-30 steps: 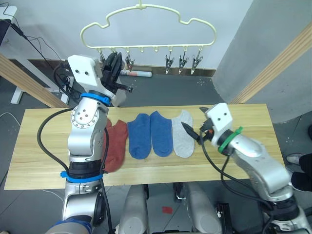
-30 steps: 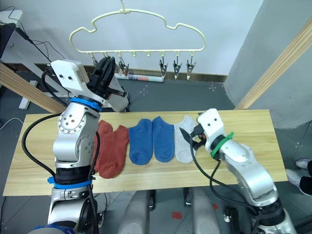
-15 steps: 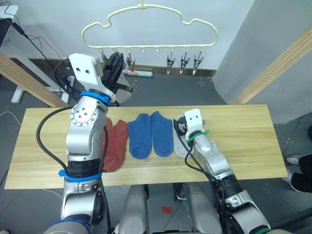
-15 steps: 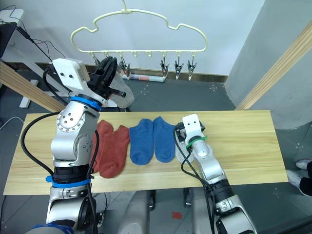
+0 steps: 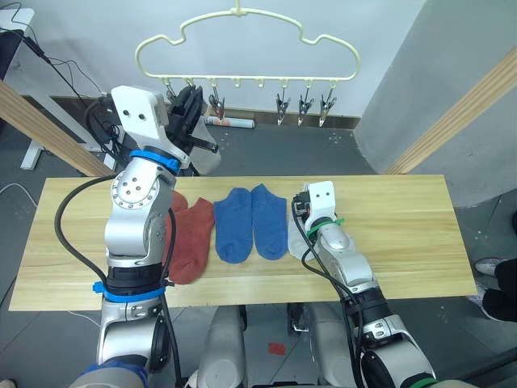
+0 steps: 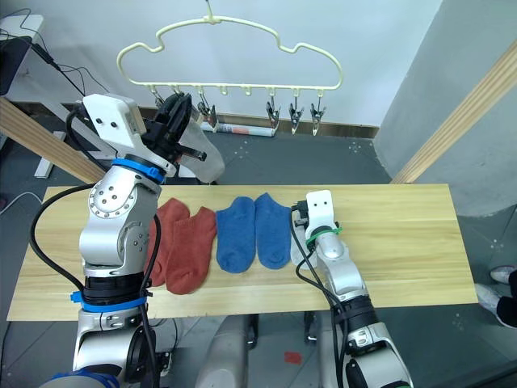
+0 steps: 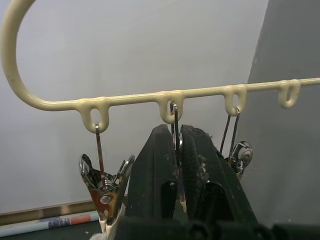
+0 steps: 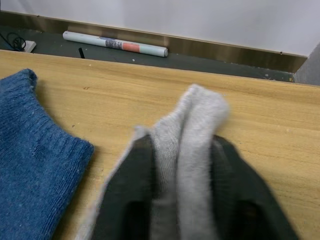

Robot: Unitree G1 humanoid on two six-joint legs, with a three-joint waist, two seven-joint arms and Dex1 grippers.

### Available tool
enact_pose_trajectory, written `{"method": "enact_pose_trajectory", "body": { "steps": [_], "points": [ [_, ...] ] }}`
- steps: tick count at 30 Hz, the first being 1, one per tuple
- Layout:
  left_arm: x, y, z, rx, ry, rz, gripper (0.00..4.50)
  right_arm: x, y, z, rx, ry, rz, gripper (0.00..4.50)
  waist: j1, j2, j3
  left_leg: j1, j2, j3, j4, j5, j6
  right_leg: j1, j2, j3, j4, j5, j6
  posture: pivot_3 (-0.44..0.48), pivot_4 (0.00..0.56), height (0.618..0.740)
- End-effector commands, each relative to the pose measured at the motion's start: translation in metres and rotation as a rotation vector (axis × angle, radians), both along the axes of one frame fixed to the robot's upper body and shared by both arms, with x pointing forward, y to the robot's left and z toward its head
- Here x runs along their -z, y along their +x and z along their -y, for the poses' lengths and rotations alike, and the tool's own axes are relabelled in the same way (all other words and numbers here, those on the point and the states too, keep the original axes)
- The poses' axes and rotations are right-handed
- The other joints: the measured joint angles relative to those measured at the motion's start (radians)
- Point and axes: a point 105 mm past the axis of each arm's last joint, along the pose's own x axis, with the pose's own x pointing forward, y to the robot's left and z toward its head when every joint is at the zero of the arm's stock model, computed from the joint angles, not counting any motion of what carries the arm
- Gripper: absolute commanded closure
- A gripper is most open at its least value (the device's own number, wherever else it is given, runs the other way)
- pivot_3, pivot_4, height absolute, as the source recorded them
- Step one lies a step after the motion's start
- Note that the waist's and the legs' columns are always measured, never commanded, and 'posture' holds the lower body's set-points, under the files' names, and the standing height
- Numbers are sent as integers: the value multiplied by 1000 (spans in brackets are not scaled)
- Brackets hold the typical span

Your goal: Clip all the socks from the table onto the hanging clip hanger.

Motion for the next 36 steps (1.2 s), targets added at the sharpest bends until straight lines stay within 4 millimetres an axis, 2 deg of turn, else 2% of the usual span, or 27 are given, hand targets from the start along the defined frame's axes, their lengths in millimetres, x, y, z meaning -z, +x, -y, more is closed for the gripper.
{"method": "enact_pose_trajectory", "body": {
  "steps": [1,5,9,12,15,16,24,29,36],
  "points": [
    [-18,-14,-4,38,-3,51,4500,-8,-9,-5,-72,-1,29,4416,2,0,0,0,0,0,0,0,0,0,0,0,0,0,0,16,413,740],
    [-23,-18,-7,104,8,20,4500,-44,-21,-35,-279,-52,169,4463,0,0,0,0,0,0,0,0,0,0,0,0,0,-1,2,17,421,740],
    [-30,-19,-8,190,-25,-42,4500,-93,-39,-80,-524,-115,384,4463,-5,0,0,0,1,-1,0,0,0,-1,2,0,0,-2,4,26,426,740],
    [-34,-21,-9,229,-59,-84,4500,-113,-43,-100,-578,-134,478,4463,-2,0,0,0,1,-2,-1,0,-1,-1,2,0,0,-2,4,35,425,740],
    [-37,-25,-9,264,-90,-123,4500,-135,-50,-127,-671,-133,563,4463,4,0,0,-1,1,-2,0,0,-1,-1,2,-1,-1,-2,3,48,414,740],
    [-38,-27,-8,273,-97,-134,4500,-138,-51,-134,-692,-133,576,4463,4,0,0,-2,0,-2,0,0,-1,-1,1,-1,-1,0,-1,48,414,740],
    [-43,-32,-5,331,-120,-184,4500,-151,-52,-160,-750,-112,645,4463,9,0,0,-3,0,-4,1,0,-1,0,0,-3,-1,1,-2,56,401,740],
    [-41,-31,-6,330,-128,-199,4500,-159,-49,-162,-717,-99,683,4463,9,0,0,-3,0,-5,1,1,-1,0,0,-4,-1,1,-2,53,404,740],
    [-41,-30,-10,324,-132,-207,4500,-163,-42,-154,-654,-90,710,4463,8,0,0,-3,0,-5,1,1,-1,0,0,-4,-1,1,-2,56,405,740]
  ]
}}
